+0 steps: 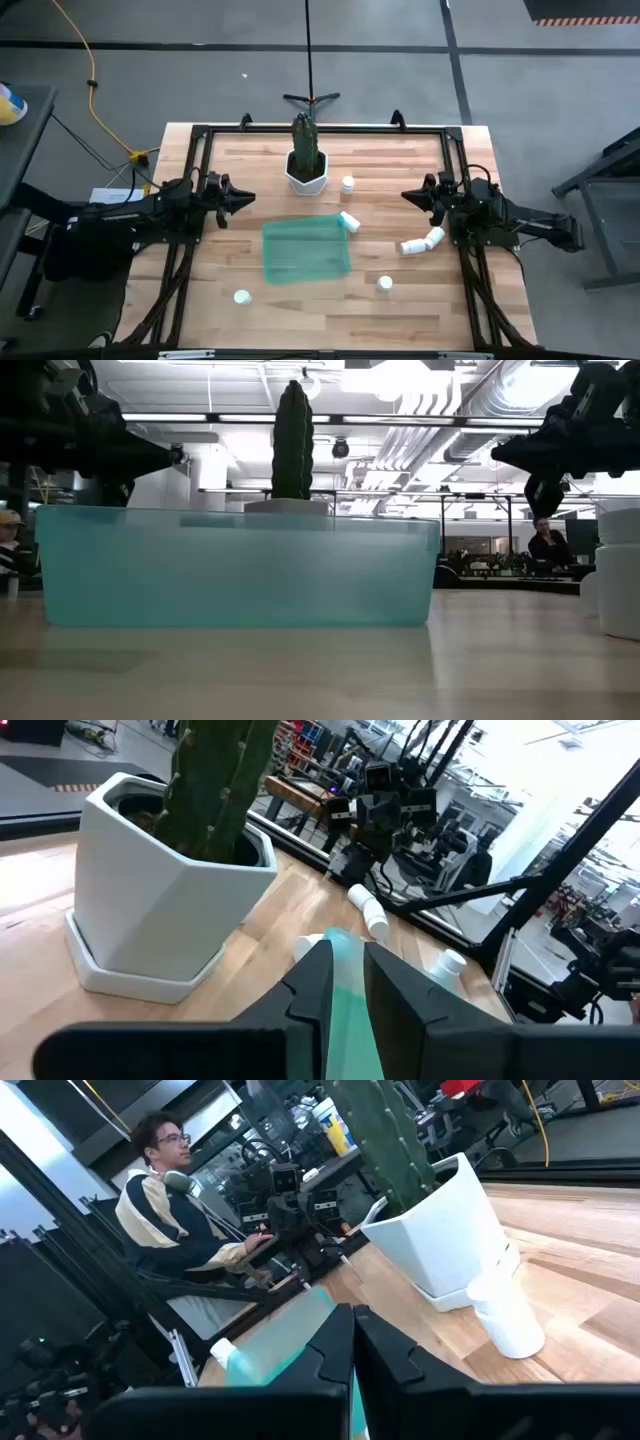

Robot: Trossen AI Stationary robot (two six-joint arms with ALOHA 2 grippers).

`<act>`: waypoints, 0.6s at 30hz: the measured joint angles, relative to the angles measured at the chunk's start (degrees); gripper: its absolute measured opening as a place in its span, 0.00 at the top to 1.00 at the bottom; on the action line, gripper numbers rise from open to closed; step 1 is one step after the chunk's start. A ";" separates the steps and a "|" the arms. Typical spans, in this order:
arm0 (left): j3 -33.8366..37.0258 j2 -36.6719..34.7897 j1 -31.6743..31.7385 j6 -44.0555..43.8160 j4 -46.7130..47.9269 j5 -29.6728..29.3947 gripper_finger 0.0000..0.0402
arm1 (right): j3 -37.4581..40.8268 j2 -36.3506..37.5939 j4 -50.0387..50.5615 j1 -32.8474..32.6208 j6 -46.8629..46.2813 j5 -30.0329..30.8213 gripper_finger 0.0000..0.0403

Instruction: Pick and place pill bottles into a basket

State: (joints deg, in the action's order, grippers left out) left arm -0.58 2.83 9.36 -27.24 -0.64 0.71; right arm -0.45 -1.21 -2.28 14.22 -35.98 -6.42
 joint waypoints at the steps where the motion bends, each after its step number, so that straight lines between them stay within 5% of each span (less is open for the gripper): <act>1: 0.01 0.00 0.00 0.00 -0.02 -0.09 0.76 | 0.00 0.00 0.00 0.00 0.00 0.00 1.00; 18: 0.02 0.00 -0.02 -0.15 -0.02 -0.79 0.76 | 0.00 0.00 0.00 0.00 3.44 -0.15 1.00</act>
State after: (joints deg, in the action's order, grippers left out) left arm -0.56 2.83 9.34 -27.40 -0.67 -0.07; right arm -0.45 -1.21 -2.28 14.22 -32.53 -6.57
